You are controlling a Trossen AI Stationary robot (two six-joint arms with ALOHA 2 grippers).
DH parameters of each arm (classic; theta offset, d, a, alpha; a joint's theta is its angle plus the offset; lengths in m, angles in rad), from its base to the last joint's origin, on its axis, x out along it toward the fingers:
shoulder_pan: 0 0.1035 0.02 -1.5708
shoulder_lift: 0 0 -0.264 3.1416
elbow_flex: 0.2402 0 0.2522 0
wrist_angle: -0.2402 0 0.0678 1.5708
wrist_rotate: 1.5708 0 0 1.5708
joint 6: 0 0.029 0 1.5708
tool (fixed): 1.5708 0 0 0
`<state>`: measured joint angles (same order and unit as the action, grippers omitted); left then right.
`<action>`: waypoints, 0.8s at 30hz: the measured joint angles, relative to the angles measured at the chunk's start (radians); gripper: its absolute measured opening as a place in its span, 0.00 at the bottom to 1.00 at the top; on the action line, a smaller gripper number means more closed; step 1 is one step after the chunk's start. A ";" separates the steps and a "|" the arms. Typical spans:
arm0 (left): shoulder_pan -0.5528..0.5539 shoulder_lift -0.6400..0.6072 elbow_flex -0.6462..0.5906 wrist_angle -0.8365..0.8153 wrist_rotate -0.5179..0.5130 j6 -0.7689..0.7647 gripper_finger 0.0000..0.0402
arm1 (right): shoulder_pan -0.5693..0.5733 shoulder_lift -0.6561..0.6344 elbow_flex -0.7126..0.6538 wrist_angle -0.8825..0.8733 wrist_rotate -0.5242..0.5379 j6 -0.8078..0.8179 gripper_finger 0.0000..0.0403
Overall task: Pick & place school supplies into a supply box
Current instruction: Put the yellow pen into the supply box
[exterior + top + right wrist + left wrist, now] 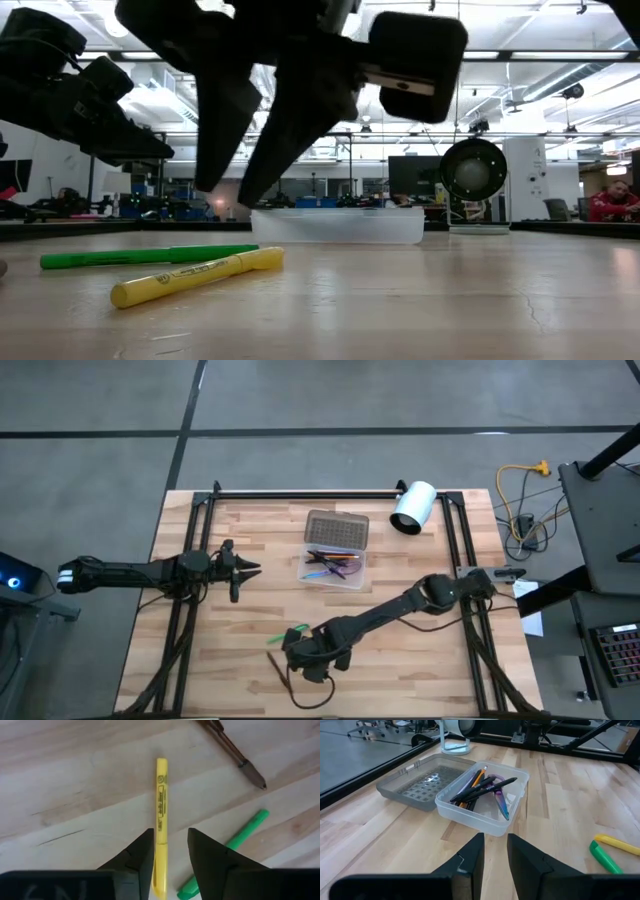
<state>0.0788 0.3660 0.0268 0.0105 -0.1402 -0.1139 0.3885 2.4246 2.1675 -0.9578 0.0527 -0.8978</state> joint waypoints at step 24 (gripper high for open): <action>0.000 0.000 0.000 0.000 0.000 0.000 0.17 | -0.031 0.049 0.064 -0.116 -0.002 -0.157 0.33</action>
<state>0.0790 0.3660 0.0267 0.0109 -0.1402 -0.1143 0.3579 2.4737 2.2318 -1.0739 0.0505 -1.0550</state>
